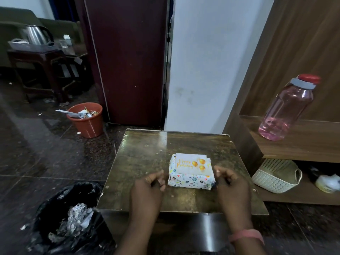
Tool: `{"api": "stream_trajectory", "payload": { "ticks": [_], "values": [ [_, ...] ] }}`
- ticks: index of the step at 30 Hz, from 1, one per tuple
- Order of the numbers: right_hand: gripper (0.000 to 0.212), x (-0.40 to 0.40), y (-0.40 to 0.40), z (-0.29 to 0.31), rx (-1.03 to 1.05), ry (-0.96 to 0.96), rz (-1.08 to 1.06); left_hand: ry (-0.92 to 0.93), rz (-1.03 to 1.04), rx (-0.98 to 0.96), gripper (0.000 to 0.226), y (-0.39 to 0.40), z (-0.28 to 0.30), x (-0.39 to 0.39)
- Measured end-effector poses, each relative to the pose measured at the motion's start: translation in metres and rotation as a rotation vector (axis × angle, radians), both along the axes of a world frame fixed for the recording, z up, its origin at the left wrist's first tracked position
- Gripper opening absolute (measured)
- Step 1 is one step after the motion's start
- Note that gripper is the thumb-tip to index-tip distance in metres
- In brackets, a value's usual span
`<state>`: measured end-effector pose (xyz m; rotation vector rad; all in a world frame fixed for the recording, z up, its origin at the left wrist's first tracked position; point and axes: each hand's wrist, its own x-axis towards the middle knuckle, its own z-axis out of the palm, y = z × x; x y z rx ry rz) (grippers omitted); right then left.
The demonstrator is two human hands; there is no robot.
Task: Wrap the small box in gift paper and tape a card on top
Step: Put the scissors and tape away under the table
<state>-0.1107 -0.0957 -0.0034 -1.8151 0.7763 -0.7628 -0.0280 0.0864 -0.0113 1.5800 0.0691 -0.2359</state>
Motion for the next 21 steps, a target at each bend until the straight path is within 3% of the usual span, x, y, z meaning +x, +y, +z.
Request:
{"api": "stream_trajectory", "payload": {
  "ticks": [2,4,7,10,16,21],
  "values": [
    [0.026,-0.006,0.009,0.017,-0.129,-0.08,-0.038,0.091,0.064,-0.15,0.021,0.008,0.007,0.006],
    [0.028,0.0,0.038,0.035,-0.199,-0.113,0.132,0.185,0.056,-0.299,0.02,0.021,0.018,0.007],
    [0.035,0.019,0.105,0.037,-0.39,0.09,0.538,0.321,-0.086,-0.456,0.027,0.044,0.031,0.008],
    [0.037,0.045,0.15,0.038,-0.58,0.207,0.65,0.341,-0.165,-0.428,0.035,0.075,0.041,0.013],
    [0.031,0.087,0.202,0.042,-0.619,0.269,0.879,0.402,-0.087,-0.375,0.028,0.139,0.044,0.03],
    [0.022,0.139,0.25,0.021,-0.46,0.283,0.905,0.477,0.148,-0.66,0.041,0.182,0.041,0.042]
  ]
}}
